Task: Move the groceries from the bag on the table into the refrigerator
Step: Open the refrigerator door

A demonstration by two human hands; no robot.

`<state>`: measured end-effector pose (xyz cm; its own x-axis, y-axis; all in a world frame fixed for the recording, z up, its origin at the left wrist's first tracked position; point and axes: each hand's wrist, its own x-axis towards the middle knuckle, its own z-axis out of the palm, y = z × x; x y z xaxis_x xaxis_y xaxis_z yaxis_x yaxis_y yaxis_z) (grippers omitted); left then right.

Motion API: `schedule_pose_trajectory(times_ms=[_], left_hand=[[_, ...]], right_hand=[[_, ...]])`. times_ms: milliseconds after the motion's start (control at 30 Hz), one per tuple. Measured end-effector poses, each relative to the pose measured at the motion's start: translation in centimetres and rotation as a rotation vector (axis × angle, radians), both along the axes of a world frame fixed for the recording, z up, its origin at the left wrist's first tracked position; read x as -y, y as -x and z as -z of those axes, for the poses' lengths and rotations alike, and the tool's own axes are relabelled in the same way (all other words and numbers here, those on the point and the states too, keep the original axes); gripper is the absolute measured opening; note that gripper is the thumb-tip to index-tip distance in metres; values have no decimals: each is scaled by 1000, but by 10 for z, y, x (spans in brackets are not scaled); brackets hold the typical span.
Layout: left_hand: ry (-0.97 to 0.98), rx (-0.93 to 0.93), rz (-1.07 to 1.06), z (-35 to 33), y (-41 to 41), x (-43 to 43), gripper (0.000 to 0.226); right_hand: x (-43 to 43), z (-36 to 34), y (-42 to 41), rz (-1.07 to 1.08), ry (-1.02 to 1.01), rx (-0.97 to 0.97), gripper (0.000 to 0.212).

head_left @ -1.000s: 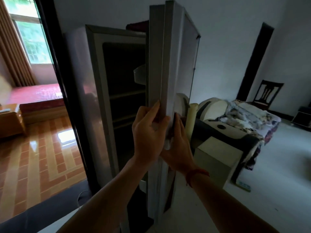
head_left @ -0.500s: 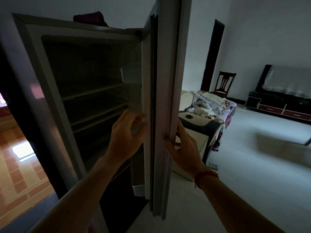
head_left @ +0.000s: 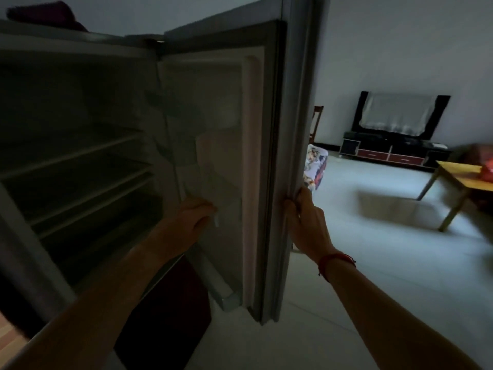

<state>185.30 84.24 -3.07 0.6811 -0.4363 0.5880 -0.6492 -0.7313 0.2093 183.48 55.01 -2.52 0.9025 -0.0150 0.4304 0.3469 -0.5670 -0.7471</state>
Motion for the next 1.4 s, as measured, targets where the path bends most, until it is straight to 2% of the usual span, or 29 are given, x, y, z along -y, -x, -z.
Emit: schedule_pose_trajectory(times_ms=[133,267,433,633,767,1000,1400], left_hand=[[-3,16,45,-1,-25,31,53],[-11,111,123,-5,-47,64,53],[-27,74,121,-3,-85,102,33],[-29,101,107,-7,-124,156,30],[-15,128,75,-10,-149,183,29],[-54,156,-6,-14,-191,192,27],[-222,147,-170,-15,-238,228,42]], right_hand=[[21,-3,-19,59,-17,-25,16],[43,-4,-47,121,-43,-61,27],[70,-7,-83,216,-72,-62,34],[90,-9,-117,339,-157,-58,51],[94,-11,-140,278,-175,-54,44],[105,-24,-197,209,-185,-131,45],[111,-25,-271,154,-163,-251,76]])
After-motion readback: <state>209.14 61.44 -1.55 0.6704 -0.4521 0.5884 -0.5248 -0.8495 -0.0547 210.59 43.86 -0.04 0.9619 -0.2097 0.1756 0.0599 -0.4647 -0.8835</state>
